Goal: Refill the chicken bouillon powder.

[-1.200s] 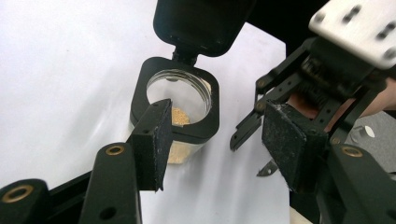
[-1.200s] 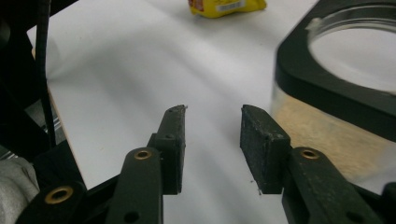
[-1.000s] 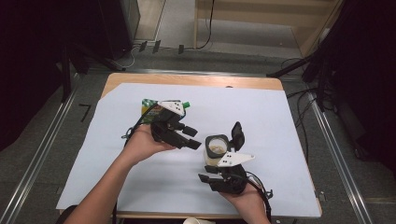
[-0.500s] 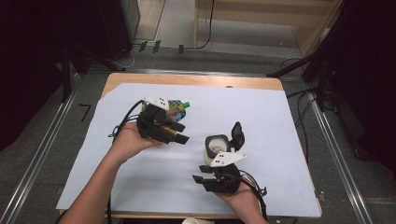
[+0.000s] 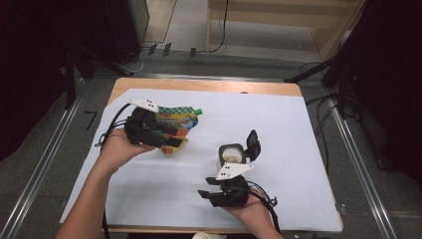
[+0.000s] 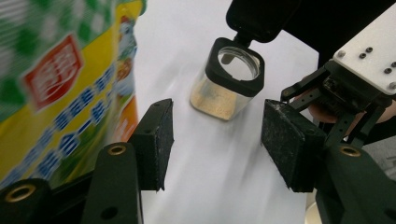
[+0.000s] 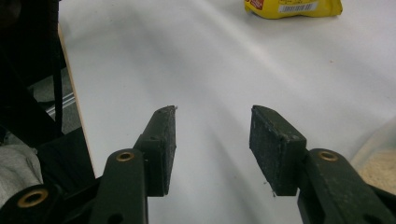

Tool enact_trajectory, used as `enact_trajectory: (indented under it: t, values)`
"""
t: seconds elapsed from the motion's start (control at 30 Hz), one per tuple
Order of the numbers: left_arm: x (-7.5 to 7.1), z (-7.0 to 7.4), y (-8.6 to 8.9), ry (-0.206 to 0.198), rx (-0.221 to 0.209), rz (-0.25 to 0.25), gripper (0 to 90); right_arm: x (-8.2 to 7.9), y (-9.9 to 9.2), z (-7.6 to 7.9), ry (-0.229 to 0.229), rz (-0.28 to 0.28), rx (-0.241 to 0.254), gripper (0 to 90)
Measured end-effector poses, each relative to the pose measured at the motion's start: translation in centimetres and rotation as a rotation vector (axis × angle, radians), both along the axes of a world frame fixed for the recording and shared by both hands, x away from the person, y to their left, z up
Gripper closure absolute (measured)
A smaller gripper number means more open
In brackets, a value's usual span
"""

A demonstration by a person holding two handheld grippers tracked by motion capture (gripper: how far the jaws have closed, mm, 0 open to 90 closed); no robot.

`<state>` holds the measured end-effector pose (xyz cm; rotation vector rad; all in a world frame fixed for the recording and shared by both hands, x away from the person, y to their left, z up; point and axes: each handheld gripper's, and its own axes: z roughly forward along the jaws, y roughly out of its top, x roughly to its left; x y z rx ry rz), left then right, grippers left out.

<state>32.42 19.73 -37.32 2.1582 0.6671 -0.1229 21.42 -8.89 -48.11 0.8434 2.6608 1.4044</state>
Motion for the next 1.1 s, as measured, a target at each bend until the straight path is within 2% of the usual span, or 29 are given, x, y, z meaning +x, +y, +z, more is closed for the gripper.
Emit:
enact_trajectory:
  t: [0.27,0.83,1.0,1.1]
  values:
    - [-0.2,0.3,2.3,-0.002,-0.004,0.057,44.9,0.3,0.5,-0.1,-0.004,0.026,0.001,52.0]
    - [-0.3,0.2,6.6,-0.009,0.025,0.162,45.6,0.6,1.0,-0.3,-0.003,0.048,-0.01,52.1]
    - [0.2,-0.1,6.5,-0.026,0.046,0.181,46.0,0.6,1.0,-0.3,-0.001,0.044,-0.01,52.2]
    - [0.7,-0.3,6.1,-0.024,0.034,0.185,46.7,0.6,1.2,-0.4,-0.004,0.045,-0.007,52.2]
